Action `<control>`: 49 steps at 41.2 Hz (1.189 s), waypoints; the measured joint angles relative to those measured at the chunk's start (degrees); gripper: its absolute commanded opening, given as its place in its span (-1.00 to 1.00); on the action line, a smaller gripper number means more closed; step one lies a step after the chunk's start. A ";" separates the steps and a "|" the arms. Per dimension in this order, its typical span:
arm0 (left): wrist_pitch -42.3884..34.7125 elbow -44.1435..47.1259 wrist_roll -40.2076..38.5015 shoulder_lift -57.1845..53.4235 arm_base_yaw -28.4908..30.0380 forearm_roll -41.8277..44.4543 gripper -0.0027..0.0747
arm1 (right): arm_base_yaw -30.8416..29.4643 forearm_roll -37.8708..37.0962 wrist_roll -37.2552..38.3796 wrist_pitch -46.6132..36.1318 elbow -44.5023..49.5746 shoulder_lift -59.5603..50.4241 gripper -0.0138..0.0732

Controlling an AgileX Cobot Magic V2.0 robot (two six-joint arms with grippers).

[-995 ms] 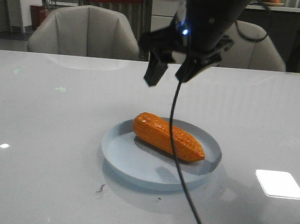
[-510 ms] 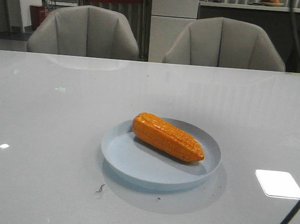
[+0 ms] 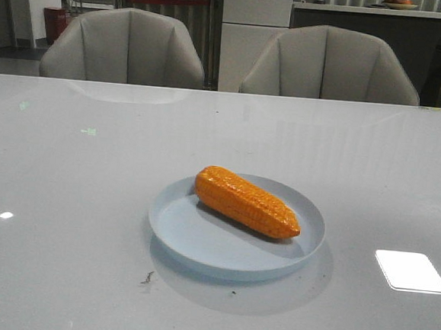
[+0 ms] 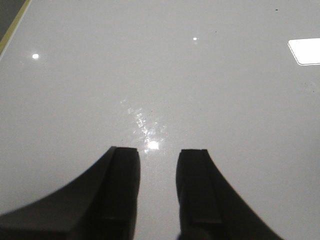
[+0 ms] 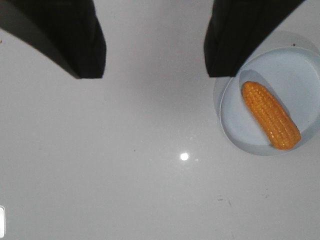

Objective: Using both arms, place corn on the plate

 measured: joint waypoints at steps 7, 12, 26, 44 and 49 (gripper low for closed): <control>0.00 0.00 0.00 0.00 0.00 0.00 -0.20 | -0.09 0.10 3.07 -1.36 7.13 -5.29 0.54; 0.00 0.00 0.00 0.00 0.00 0.00 -0.20 | -0.09 0.10 3.54 -1.47 9.76 -6.90 0.54; 0.09 0.00 0.00 0.00 0.00 0.00 -0.45 | -0.09 0.43 3.68 -1.47 10.01 -7.11 0.54; 0.09 0.00 0.00 0.00 0.00 0.00 -0.69 | -0.09 0.43 3.68 -1.47 10.01 -7.11 0.54; 0.09 0.00 0.00 0.00 0.00 0.00 -0.69 | -0.09 0.43 3.68 -1.47 10.01 -7.11 0.54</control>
